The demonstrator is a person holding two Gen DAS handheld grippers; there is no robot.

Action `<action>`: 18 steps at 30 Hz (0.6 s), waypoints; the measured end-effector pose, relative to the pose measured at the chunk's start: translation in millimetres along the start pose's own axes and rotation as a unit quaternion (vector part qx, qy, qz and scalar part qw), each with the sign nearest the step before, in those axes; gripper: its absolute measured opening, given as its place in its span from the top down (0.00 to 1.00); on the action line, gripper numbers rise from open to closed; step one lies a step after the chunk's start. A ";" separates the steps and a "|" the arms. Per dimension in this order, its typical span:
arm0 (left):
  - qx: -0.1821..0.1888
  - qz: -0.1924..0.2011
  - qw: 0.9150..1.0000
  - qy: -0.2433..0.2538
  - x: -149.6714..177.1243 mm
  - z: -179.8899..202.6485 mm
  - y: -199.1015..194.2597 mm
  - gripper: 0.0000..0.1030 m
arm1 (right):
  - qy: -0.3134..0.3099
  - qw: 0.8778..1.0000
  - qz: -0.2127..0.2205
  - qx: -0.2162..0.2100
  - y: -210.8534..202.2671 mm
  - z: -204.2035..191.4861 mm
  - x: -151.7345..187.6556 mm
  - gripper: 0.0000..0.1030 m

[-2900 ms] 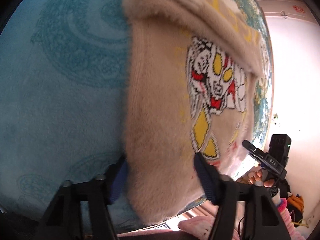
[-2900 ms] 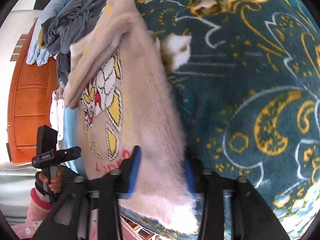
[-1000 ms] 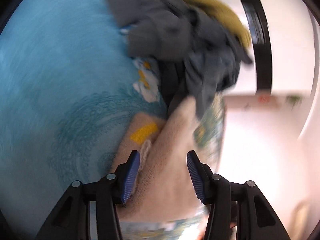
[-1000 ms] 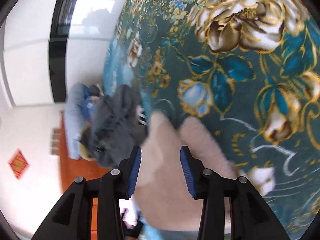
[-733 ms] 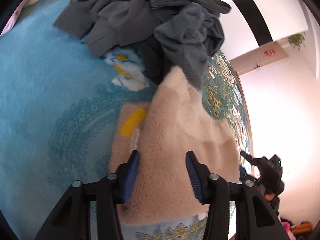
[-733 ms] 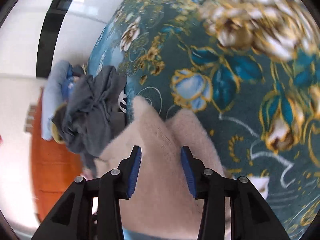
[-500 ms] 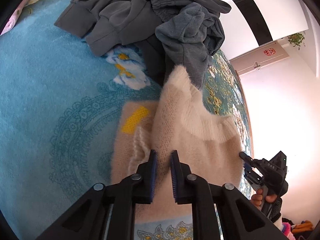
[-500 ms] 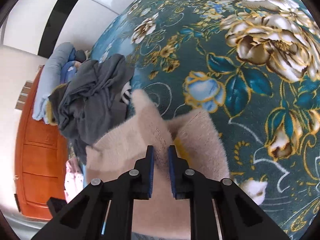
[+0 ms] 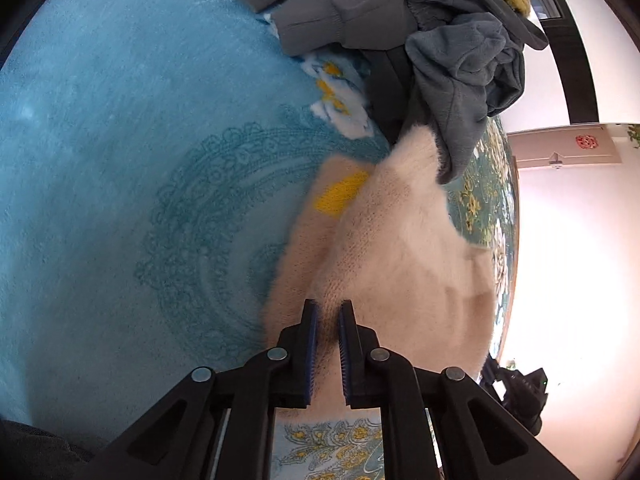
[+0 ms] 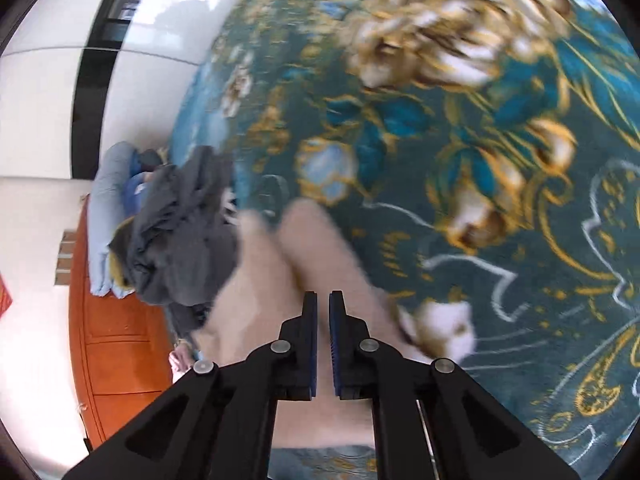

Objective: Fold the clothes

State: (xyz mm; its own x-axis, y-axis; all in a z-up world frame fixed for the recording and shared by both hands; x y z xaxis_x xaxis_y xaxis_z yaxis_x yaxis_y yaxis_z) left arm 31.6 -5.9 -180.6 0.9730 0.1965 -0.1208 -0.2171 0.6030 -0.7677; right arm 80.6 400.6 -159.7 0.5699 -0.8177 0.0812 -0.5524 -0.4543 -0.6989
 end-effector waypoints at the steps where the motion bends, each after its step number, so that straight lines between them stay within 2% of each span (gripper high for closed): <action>1: -0.001 0.003 1.000 0.006 -0.6 2.1 -0.7 0.90 | -0.008 1.000 0.001 0.000 -0.1 -3.4 1.6 0.95; 4: 0.020 0.032 0.999 0.023 -6.2 13.0 -6.4 0.89 | -0.056 0.998 0.011 0.003 -1.2 -26.6 5.6 0.95; 8: 0.012 0.068 0.996 0.065 -9.7 29.9 -20.4 0.88 | -0.173 0.984 0.024 0.021 1.3 -78.0 17.6 0.94; 10: -0.023 0.097 0.988 0.120 -11.1 49.5 -31.2 0.88 | -0.230 0.972 0.016 0.044 13.1 -93.5 28.8 0.94; 11: -0.035 0.109 0.981 0.157 -10.5 64.5 -35.1 0.88 | -0.249 0.967 0.011 0.059 21.9 -96.9 33.5 0.94; 13: -0.044 0.116 0.970 0.211 -6.8 87.7 -36.5 0.86 | -0.275 0.958 0.001 0.081 35.3 -99.8 39.3 0.94; 14: -0.049 0.117 0.964 0.233 -4.9 96.8 -35.5 0.85 | -0.281 0.956 -0.002 0.086 40.3 -99.2 41.3 0.94; 17: -0.060 0.072 0.968 0.231 1.1 88.1 -8.5 0.80 | -0.298 0.946 0.003 0.129 51.2 -84.8 40.0 0.94; 18: -0.064 0.058 0.973 0.213 -2.2 79.7 3.4 0.80 | -0.302 0.941 0.008 0.152 54.1 -75.5 37.8 0.94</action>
State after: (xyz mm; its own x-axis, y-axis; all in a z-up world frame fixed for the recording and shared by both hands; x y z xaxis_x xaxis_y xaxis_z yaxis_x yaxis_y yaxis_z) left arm 22.5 57.4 -132.7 0.8922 -0.0975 -0.4411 -0.3430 0.4893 -0.8019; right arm 26.3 318.4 -140.7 0.8558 -0.4314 -0.2856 -0.4165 -0.2471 -0.8749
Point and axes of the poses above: each gripper's, at about its wrist camera, not at the fingertips, and y roughly the way its jaws point, z to its right, x to its underside, the point moved 9 cm from there along y, roughly the way its jaws point, and after that the axes turned 10 degrees about y, right-handed, at the moved point
